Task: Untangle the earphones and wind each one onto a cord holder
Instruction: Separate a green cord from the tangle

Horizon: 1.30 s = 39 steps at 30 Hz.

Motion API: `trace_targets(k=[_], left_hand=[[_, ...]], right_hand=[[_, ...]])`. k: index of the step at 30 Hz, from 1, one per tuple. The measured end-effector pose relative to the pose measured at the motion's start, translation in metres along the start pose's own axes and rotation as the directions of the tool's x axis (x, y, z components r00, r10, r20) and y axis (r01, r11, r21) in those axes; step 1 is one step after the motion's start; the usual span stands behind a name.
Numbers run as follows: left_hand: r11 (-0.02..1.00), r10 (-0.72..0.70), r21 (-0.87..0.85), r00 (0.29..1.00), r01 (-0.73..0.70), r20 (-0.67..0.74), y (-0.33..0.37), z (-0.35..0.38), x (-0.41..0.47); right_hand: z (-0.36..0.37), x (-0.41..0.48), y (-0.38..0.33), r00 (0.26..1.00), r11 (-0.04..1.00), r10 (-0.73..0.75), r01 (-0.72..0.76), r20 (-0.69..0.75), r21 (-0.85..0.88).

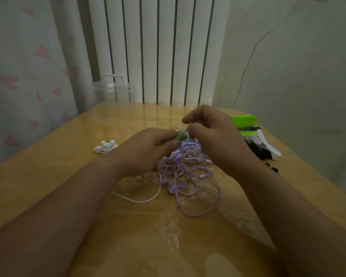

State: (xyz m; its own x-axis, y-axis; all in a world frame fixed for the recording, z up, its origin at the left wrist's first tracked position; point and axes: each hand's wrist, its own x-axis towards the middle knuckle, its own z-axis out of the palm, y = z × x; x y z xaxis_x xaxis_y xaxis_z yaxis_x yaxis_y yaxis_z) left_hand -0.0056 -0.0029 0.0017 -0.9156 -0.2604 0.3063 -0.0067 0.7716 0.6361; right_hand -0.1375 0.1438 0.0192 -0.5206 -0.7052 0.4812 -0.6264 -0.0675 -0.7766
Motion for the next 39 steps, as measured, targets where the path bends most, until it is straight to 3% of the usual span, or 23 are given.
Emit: trace_targets(k=[2, 5, 9, 11, 13, 17, 22, 27, 30, 34, 36, 39], left_hand=[[0.979, 0.015, -0.202, 0.995, 0.006, 0.099, 0.005, -0.002, -0.002], [0.836, 0.083, -0.548, 0.976, 0.042, 0.203, 0.007, -0.01, -0.004], [0.626, 0.097, -0.78, 0.993, -0.015, 0.059, 0.004, -0.01, -0.001], [0.659, 0.019, -0.75, 0.999, -0.048, -0.047, 0.002, -0.006, 0.002], [0.754, -0.03, -0.652, 0.987, -0.082, -0.16, 0.001, -0.002, 0.003], [0.936, 0.039, -0.318, 0.942, -0.151, -0.333, 0.004, 0.01, 0.003], [0.982, 0.191, 0.068, 0.911, -0.179, -0.366, -0.005, 0.015, 0.004], [0.95, 0.246, 0.268, 0.916, -0.162, -0.316, -0.008, 0.01, 0.005], [0.926, 0.294, 0.317, 0.918, -0.205, -0.266, -0.01, 0.011, 0.009], [0.908, 0.319, 0.347, 0.925, -0.235, -0.208, -0.013, 0.015, 0.012], [0.938, 0.271, 0.287, 0.929, -0.195, -0.253, -0.013, 0.017, 0.011], [0.994, 0.077, 0.095, 0.958, -0.053, -0.275, -0.01, 0.018, 0.01]], right_hand=[[-0.005, 0.002, 0.001, 1.0, 0.996, 0.003, -0.002, -0.011, 0.088], [-0.01, 0.004, 0.004, 0.996, 0.949, 0.062, -0.079, 0.065, 0.304], [-0.001, 0.002, 0.011, 0.978, 0.907, 0.118, -0.177, 0.173, 0.383], [0.007, 0.0, 0.012, 0.971, 0.919, 0.149, -0.206, 0.188, 0.336], [0.017, -0.003, 0.01, 0.959, 0.911, 0.184, -0.248, 0.213, 0.33], [0.024, -0.005, 0.008, 0.949, 0.88, 0.216, -0.291, 0.231, 0.374], [0.019, -0.001, 0.009, 0.91, 0.767, 0.308, -0.41, 0.277, 0.494], [0.017, 0.001, 0.005, 0.909, 0.757, 0.306, -0.413, 0.283, 0.506], [0.016, 0.002, 0.002, 0.908, 0.76, 0.341, -0.42, 0.244, 0.497], [0.02, 0.0, 0.003, 0.94, 0.902, 0.329, -0.34, 0.088, 0.265], [0.017, -0.002, 0.003, 0.969, 0.958, 0.244, -0.246, 0.028, 0.15], [0.009, -0.001, 0.006, 0.98, 0.983, 0.178, -0.172, -0.085, 0.068]])
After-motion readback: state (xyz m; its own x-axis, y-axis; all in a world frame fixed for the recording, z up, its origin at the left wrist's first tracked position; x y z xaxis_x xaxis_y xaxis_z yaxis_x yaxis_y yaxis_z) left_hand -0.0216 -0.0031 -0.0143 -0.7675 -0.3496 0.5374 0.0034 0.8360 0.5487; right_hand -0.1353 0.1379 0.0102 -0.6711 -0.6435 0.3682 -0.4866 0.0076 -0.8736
